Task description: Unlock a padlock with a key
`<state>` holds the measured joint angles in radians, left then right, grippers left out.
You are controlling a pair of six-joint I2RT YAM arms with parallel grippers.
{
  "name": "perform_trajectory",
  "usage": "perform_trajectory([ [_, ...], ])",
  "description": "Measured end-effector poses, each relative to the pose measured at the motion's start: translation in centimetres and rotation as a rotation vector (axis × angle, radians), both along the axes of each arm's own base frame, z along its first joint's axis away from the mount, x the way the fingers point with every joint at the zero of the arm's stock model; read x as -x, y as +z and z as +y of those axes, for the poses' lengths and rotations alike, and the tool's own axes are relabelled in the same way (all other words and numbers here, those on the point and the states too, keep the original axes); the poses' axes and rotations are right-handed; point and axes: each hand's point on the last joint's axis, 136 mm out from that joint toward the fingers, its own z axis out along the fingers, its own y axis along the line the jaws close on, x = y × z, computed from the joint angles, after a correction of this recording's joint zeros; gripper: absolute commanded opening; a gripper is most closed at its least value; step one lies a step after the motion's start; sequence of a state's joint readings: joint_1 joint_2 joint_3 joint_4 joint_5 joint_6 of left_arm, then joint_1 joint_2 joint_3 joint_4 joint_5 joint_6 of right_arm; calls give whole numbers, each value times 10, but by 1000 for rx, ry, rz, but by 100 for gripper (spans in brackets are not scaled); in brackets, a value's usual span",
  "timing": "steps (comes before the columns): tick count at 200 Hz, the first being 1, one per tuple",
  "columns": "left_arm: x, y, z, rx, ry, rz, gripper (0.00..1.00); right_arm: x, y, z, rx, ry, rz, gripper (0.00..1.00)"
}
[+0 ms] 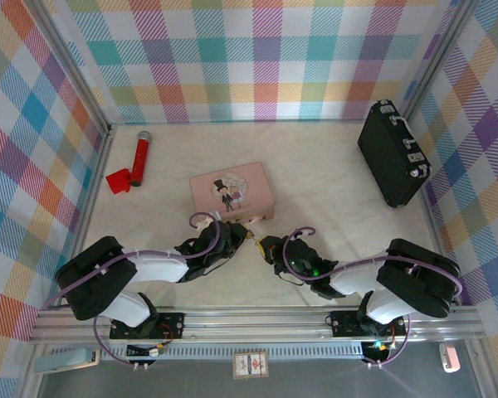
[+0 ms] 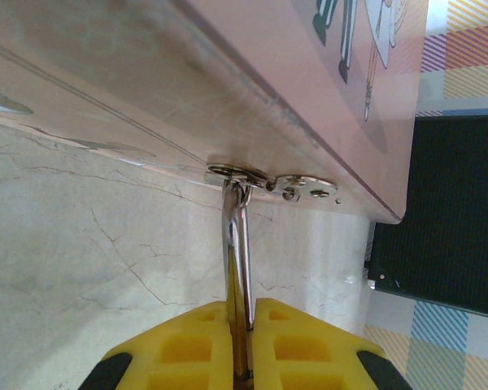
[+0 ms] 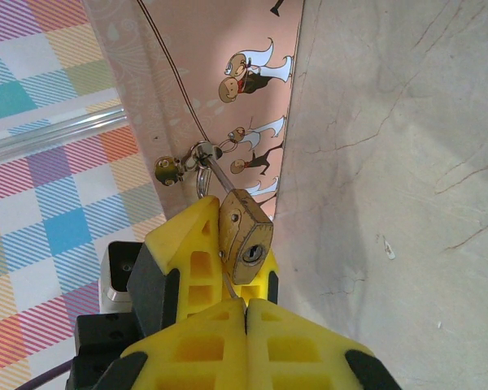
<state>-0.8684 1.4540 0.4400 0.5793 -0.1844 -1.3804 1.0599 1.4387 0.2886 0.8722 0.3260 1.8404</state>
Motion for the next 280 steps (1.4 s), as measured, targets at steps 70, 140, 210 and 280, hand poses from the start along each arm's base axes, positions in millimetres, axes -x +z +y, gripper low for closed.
perform_trajectory([
  [70, 0, 0, 0, 0, 0, 0, 0, 1, -6, -2, 24, 0, 14, 0],
  [140, 0, 0, 0, 0, 0, 0, 0, 2, -8, -3, 31, 0, 18, 0],
  [210, 0, 0, 0, 0, 0, 0, 0, -1, -8, -4, 29, -15, 13, 0],
  [280, 0, 0, -1, 5, -2, -2, 0, -2, -14, -2, 26, -18, 21, 0],
])
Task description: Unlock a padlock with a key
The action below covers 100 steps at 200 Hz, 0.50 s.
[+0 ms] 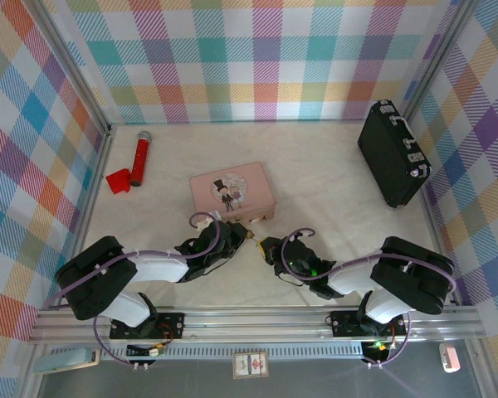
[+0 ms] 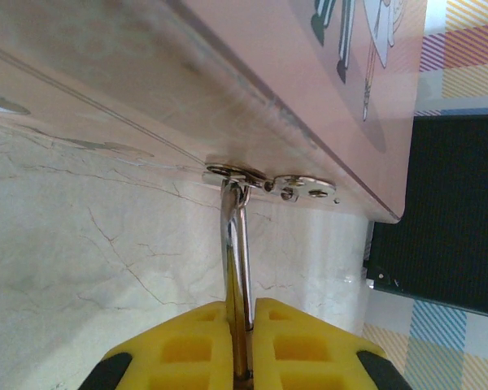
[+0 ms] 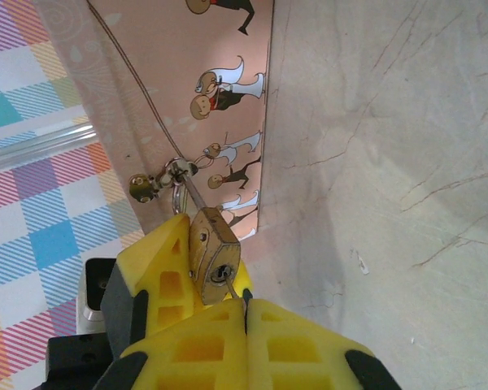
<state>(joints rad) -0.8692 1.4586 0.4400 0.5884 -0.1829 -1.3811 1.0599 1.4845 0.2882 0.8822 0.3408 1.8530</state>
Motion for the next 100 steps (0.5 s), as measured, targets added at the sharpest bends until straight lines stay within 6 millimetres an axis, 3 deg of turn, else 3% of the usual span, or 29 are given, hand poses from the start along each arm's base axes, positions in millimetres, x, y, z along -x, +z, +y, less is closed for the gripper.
perform_trajectory([
  [100, -2, 1, -3, 20, 3, -9, 0, -2, -1, -3, -29, -27, 1, 0],
])
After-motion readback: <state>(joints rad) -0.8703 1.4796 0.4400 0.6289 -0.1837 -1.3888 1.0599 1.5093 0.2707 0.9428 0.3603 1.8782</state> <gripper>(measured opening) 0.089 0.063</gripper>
